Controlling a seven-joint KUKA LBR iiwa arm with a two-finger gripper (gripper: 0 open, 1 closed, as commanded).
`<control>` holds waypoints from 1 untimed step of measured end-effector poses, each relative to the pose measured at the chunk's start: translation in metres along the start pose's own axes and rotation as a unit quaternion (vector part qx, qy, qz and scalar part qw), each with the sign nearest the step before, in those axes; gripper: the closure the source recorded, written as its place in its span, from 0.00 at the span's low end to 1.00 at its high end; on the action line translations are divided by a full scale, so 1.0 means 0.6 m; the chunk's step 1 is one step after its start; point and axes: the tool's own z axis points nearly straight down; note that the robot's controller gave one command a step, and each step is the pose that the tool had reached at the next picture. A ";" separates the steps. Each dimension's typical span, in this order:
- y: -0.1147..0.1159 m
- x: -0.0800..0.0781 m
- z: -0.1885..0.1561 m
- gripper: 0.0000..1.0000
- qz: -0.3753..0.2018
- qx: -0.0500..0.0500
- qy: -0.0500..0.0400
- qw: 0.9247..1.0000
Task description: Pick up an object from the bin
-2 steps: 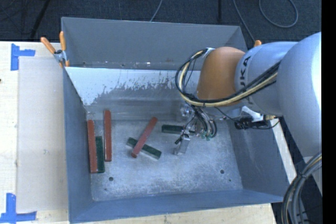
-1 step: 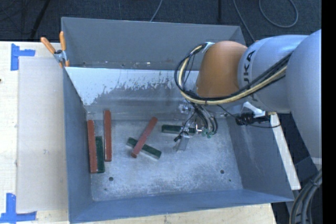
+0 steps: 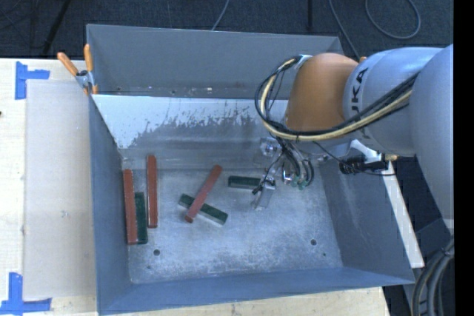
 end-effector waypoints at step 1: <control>-0.005 0.011 0.059 0.00 0.035 0.001 0.004 0.999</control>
Offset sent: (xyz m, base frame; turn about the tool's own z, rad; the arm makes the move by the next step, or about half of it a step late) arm -0.0062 -0.0015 -0.0332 0.0707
